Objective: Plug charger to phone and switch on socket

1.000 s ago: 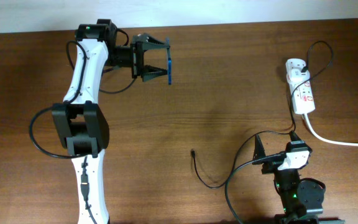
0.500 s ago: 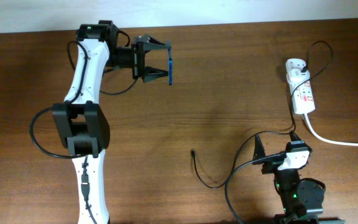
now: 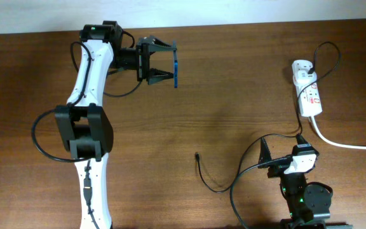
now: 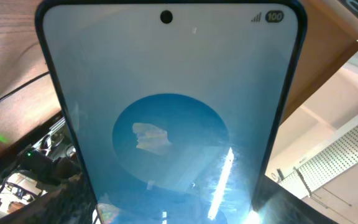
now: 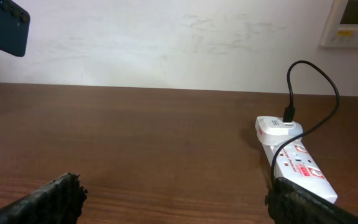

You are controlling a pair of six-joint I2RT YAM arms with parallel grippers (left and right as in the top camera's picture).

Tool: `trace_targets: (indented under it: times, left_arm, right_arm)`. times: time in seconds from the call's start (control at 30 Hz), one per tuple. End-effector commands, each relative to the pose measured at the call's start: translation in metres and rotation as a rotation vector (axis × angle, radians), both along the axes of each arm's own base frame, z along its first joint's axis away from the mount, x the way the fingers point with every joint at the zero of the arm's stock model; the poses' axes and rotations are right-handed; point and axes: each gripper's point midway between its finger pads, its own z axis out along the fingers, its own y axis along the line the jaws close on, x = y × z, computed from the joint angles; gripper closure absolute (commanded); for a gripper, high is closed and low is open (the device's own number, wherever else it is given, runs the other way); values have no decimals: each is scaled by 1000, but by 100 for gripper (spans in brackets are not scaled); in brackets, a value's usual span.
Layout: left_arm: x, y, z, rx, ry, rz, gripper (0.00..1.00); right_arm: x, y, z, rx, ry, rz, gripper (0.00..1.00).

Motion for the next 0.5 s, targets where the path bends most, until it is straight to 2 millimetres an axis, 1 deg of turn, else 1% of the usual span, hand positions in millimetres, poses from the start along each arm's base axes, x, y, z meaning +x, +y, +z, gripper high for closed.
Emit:
trace_targets:
  times: [0.0,0.47]
  left_arm:
    - [-2,-7,18,-61,-19,-10,30]
    - [-2,-7,18,-61,-18,-10,30]
  right_arm:
    - [0,0,-2,1,4,-2,2]
    - [0,0,-2,1,4,-2,2]
